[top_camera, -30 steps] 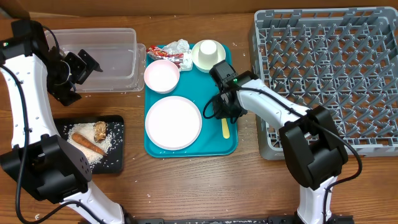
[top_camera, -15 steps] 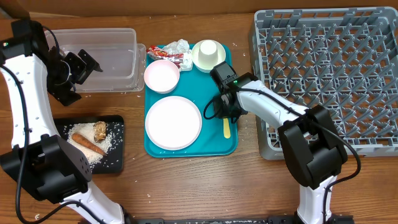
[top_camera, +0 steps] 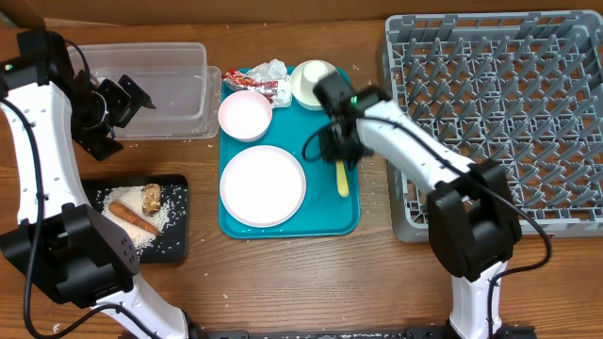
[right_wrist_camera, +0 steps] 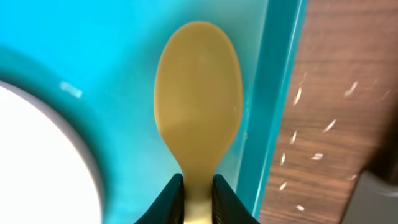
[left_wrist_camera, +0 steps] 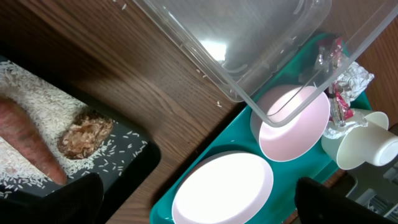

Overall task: Sort waste into correct bins and load items into the dishwasher
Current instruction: 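Carry the spoon with the right gripper and drop it in the dish rack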

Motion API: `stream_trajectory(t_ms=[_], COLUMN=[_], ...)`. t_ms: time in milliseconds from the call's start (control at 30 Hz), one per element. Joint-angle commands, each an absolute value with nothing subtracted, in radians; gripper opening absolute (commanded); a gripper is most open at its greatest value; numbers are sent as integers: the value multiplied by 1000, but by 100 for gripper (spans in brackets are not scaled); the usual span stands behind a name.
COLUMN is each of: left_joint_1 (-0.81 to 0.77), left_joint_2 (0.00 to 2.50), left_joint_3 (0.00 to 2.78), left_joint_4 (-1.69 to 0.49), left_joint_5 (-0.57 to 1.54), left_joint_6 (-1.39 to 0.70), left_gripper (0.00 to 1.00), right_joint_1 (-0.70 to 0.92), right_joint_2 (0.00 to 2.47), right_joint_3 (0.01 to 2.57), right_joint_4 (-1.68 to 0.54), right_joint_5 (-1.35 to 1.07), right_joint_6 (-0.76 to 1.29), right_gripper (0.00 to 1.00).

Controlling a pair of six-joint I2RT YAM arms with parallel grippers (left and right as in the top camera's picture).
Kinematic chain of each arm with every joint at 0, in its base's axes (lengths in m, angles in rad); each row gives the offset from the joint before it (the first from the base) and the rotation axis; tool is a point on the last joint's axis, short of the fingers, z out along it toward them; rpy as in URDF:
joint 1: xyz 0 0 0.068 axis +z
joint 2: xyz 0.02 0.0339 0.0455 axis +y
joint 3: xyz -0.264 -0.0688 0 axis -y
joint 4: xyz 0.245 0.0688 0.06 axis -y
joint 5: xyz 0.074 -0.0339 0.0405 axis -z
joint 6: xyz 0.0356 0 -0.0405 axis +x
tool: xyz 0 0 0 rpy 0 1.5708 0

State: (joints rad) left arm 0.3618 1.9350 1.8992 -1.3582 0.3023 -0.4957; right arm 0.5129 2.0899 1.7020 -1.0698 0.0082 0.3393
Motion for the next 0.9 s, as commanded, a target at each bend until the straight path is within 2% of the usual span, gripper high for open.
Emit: stream_trajectory(t_ms=[0,233,467,800,867], left_joint_1=[359,359,359,359,359], left_joint_2=[1902,1902,1902,1902,1902], left_joint_3=[1919,1919,1919,1919,1919], left_joint_4=[-1357,-1357,-1357,-1357,-1357], left_joint_5=[300,300,300,300,300], left_joint_6=[-494,-494,-494,-494,-494], left_gripper=[100,100,100,100,100], right_joint_1=[447,263,83,71,77], right_joint_2=[2040,2037,2067,2196,2215], right_joint_3=[1909,2146,2148,2148,2148], right_joint_4=[-1111,-1103,-960,-915,-918], right_joint_5=[25,31,-11,-91,-90], right_joint_6=[294,177,69,33,33], right_gripper=[15,15,15,16,26])
